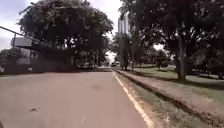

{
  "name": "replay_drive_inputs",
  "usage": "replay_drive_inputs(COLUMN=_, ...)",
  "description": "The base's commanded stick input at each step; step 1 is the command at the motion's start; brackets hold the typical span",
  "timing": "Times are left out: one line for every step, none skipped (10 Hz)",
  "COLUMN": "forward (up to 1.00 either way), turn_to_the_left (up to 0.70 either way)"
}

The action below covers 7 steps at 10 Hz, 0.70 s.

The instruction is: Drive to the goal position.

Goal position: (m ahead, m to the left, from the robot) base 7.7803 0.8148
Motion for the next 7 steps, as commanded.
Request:
replay_drive_inputs(forward=0.7, turn_to_the_left=0.0)
replay_drive_inputs(forward=0.7, turn_to_the_left=0.0)
replay_drive_inputs(forward=0.7, turn_to_the_left=0.0)
replay_drive_inputs(forward=0.7, turn_to_the_left=0.0)
replay_drive_inputs(forward=0.7, turn_to_the_left=0.0)
replay_drive_inputs(forward=0.7, turn_to_the_left=0.0)
replay_drive_inputs(forward=0.7, turn_to_the_left=0.0)
